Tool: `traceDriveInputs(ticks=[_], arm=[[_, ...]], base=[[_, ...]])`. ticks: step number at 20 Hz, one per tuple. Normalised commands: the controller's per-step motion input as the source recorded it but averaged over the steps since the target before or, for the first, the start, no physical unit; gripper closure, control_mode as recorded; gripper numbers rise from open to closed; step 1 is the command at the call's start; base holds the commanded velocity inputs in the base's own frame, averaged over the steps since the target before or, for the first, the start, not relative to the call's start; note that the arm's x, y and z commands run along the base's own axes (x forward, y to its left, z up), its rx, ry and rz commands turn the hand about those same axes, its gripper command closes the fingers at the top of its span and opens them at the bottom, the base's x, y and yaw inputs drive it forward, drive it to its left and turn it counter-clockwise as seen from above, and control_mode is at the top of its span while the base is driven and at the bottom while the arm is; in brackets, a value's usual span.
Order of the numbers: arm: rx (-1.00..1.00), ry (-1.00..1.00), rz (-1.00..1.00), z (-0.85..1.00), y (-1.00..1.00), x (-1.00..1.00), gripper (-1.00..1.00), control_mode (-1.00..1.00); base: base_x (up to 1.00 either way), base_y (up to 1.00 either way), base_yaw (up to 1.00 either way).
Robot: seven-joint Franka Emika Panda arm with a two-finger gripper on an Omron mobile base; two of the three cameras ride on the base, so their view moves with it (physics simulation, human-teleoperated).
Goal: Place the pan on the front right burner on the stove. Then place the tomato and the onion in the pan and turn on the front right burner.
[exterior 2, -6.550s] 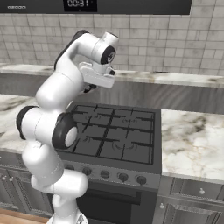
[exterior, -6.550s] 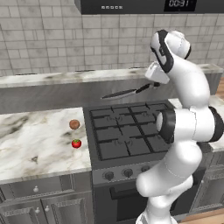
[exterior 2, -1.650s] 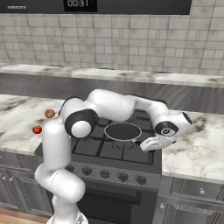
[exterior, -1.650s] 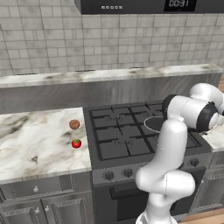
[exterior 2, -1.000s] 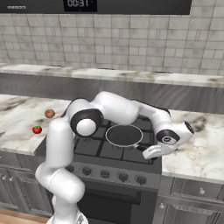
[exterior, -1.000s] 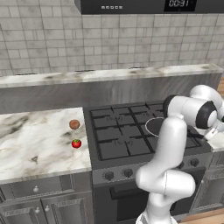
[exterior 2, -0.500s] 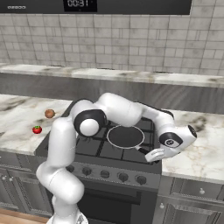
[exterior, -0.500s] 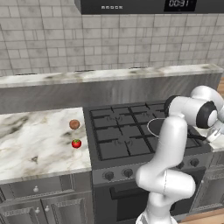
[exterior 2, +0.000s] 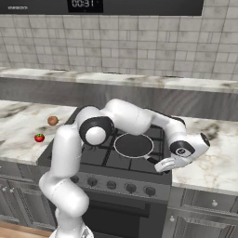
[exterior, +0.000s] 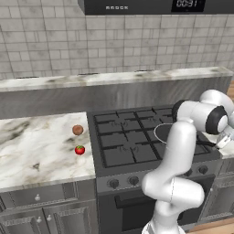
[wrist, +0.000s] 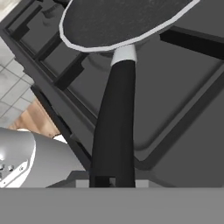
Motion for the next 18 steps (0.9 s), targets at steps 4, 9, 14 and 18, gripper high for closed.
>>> traceDriveInputs(ticks=[4,9,14,18], arm=[[0.00,0.00,0.00,0.00,0.00,0.00,-1.00,-1.00],[0.00,0.00,0.00,0.07,0.00,0.00,-1.00,-1.00],[-0.02,0.00,0.00,0.32,0.00,-0.01,-1.00,-1.00],[0.00,0.00,0.00,0.41,0.00,-0.15,-1.00,-1.00]], base=[[0.00,0.00,0.00],[0.00,0.00,0.00],[0.00,0.00,0.00],[0.00,0.00,0.00]])
